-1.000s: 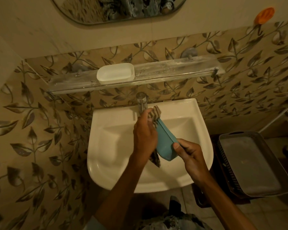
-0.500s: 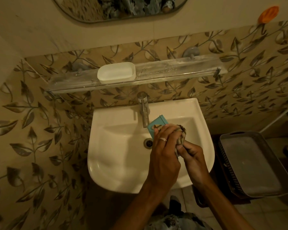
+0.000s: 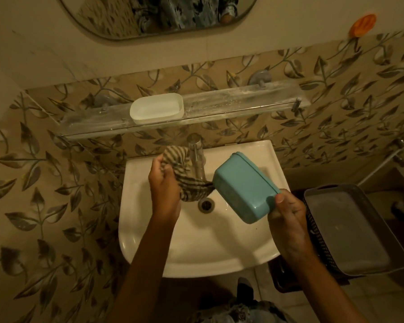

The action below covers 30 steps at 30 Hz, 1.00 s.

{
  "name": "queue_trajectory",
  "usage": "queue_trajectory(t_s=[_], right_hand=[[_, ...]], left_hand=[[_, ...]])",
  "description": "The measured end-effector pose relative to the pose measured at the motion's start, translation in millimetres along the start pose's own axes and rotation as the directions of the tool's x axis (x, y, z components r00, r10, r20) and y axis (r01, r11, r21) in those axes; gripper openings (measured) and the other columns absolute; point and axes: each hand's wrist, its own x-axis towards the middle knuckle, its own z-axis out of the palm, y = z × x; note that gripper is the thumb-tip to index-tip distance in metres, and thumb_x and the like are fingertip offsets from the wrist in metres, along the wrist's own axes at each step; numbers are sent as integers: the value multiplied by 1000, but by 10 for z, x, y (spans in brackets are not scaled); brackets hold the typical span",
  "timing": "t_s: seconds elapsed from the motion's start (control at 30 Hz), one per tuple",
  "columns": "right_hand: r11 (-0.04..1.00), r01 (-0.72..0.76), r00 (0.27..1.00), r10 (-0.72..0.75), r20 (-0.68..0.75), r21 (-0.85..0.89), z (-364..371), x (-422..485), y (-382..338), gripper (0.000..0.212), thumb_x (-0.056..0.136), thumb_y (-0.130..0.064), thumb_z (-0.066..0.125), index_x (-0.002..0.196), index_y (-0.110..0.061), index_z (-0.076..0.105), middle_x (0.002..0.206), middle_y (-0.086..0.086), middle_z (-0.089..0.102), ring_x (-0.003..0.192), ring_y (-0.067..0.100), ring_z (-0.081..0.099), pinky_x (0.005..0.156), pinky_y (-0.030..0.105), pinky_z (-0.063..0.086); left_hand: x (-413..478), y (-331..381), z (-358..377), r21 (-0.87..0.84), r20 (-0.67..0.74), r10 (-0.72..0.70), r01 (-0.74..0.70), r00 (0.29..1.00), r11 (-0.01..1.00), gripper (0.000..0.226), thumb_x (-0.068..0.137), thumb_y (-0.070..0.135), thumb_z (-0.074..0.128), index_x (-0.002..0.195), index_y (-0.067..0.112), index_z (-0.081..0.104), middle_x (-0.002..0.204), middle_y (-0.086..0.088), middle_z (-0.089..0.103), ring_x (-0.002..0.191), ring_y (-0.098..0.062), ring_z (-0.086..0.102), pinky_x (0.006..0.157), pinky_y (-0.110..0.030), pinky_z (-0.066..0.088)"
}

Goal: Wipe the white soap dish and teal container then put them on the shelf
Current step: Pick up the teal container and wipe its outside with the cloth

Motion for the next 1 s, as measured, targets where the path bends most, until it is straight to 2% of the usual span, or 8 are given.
queue_trajectory(t_s=[0.07, 0.17, 0.27, 0.47, 0.63, 0.7, 0.83, 1.0], right_hand=[[994, -27, 999, 29, -15, 108, -5, 4, 12, 18, 82, -38, 67, 81, -20, 72, 100, 4, 72, 102, 22, 64, 81, 28, 57], [986, -67, 998, 62, 33, 155, -7, 13, 90, 16, 89, -22, 62, 76, -20, 70, 98, 8, 70, 98, 22, 64, 77, 29, 56], [995, -103, 988, 102, 117, 4, -52, 35, 181, 17, 84, -13, 54, 87, -12, 71, 93, 11, 69, 90, 23, 65, 70, 28, 56], [884, -32, 953, 167, 251, -467, -111, 176, 215, 28, 72, -7, 45, 95, -7, 62, 87, -2, 68, 81, 11, 62, 68, 21, 49], [912, -111, 992, 128, 17, -395, 158, 207, 321, 41, 86, -28, 36, 76, 7, 56, 72, 5, 67, 70, 11, 60, 64, 23, 46], [923, -35, 999, 17, -52, -383, 212, 251, 305, 32, 89, -24, 35, 63, -8, 46, 59, -7, 59, 57, -1, 52, 55, 15, 41], [915, 55, 998, -50, 23, -400, 206, 347, 276, 31, 95, -24, 37, 70, -10, 48, 65, -8, 56, 60, -3, 50, 56, 12, 40], [919, 84, 970, 12, 241, -386, 234, 389, 229, 20, 77, -5, 39, 82, -4, 58, 76, -5, 61, 74, 13, 53, 66, 28, 41]], left_hand=[[-79, -121, -35, -112, 15, -189, 190, 982, 975, 32, 101, 10, 27, 119, 21, 52, 120, -10, 60, 104, -23, 62, 76, -36, 56], [-258, -302, 27, -246, 99, -398, 410, 912, 878, 35, 102, 8, 23, 126, 9, 48, 125, -19, 58, 108, -34, 60, 91, -50, 50], [-439, -384, 87, -273, 216, -443, 489, 870, 828, 37, 101, 11, 26, 128, 10, 51, 116, -15, 66, 101, -31, 66, 77, -44, 56], [-521, -359, 88, -110, 160, -328, 347, 931, 931, 34, 101, 11, 29, 114, 25, 58, 114, -9, 66, 102, -26, 65, 80, -44, 56], [-626, -292, 122, -2, 145, -190, 193, 971, 981, 33, 101, 15, 31, 108, 36, 56, 112, -1, 65, 104, -20, 64, 88, -47, 54], [-641, -234, 141, -35, 131, -172, 178, 976, 983, 34, 101, 14, 31, 107, 36, 57, 113, -2, 65, 106, -21, 63, 92, -50, 52], [-567, -90, 125, -108, 88, -163, 172, 983, 979, 34, 101, 12, 31, 105, 32, 58, 117, -7, 63, 111, -25, 60, 98, -53, 47], [-456, 37, 90, -179, 74, -187, 198, 980, 964, 32, 102, 12, 29, 109, 27, 57, 119, -10, 61, 111, -27, 60, 97, -53, 48]])
